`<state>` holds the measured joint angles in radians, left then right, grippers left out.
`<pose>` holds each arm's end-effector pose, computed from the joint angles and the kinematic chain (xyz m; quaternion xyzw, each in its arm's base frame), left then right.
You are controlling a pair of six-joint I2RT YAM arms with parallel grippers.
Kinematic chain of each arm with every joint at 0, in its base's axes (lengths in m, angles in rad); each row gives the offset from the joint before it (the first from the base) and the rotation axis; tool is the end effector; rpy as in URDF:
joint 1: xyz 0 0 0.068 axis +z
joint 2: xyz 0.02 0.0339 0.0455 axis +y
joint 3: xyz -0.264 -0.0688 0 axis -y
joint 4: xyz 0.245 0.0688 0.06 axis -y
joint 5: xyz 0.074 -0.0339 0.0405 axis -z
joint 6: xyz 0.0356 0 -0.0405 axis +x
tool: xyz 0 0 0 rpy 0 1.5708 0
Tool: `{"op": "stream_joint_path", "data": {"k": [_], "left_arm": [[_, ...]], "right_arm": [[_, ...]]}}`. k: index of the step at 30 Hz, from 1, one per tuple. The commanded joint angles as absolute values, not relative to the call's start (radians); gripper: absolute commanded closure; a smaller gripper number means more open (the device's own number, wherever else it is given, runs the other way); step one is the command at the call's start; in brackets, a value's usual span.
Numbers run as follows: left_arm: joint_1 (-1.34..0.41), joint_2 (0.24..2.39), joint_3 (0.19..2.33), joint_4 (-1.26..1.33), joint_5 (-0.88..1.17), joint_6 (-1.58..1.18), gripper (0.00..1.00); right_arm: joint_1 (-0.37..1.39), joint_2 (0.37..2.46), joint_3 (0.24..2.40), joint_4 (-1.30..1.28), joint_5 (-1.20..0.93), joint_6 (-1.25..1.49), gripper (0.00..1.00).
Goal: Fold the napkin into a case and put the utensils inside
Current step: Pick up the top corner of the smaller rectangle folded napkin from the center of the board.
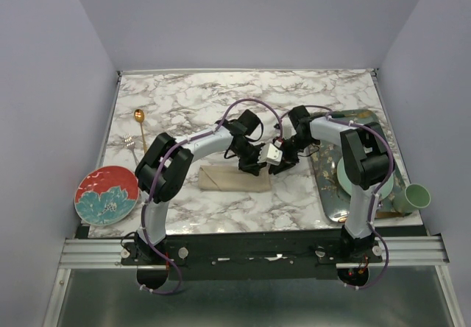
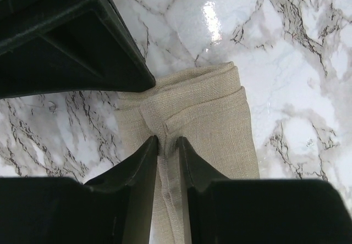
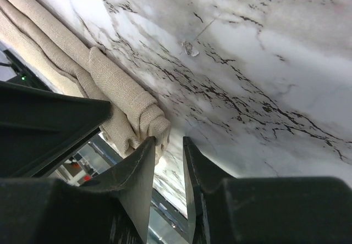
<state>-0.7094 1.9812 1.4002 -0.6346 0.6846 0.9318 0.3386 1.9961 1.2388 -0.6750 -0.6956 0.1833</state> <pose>0.2876 -0.2766 0.1760 0.7187 0.5887 -0.3099 0.2020 0.3340 0.1418 0.1289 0.0963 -0.9332 -0.3453 0.0249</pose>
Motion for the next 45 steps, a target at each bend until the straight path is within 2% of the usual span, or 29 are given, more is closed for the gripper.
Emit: {"op": "stream_joint_path", "data": {"k": [1, 6, 13, 22, 31, 32, 33, 36, 40, 45], "left_arm": [[-0.718, 1.991, 1.424, -0.663, 0.707, 0.945, 0.78], [-0.718, 1.97, 1.416, -0.661, 0.701, 0.899, 1.0], [-0.715, 1.907, 1.352, -0.67, 0.698, 0.815, 1.0], [-0.715, 1.816, 1.218, -0.513, 0.66, 0.674, 1.0], [-0.716, 1.793, 1.164, -0.425, 0.627, 0.672, 1.0], [-0.718, 1.795, 1.166, -0.42, 0.624, 0.676, 0.95], [-0.718, 1.798, 1.169, -0.42, 0.626, 0.678, 0.8], [-0.718, 1.812, 1.181, -0.426, 0.635, 0.695, 0.66], [-0.721, 1.836, 1.206, -0.436, 0.647, 0.718, 0.59], [-0.732, 1.867, 1.23, -0.477, 0.664, 0.764, 0.58]], "right_arm": [[0.336, 2.028, 1.264, -0.676, -0.669, 0.176, 0.65], [0.334, 2.04, 1.272, -0.687, -0.647, 0.163, 0.65], [0.336, 2.036, 1.266, -0.689, -0.624, 0.149, 0.65], [0.334, 2.037, 1.27, -0.687, -0.623, 0.138, 0.66], [0.336, 1.996, 1.272, -0.69, -0.663, 0.135, 0.66], [0.336, 1.991, 1.27, -0.69, -0.672, 0.137, 0.66], [0.336, 1.985, 1.269, -0.69, -0.676, 0.14, 0.66], [0.337, 1.974, 1.264, -0.692, -0.696, 0.149, 0.66], [0.347, 1.956, 1.262, -0.695, -0.716, 0.158, 0.66], [0.37, 1.954, 1.279, -0.703, -0.75, 0.175, 0.66]]}}
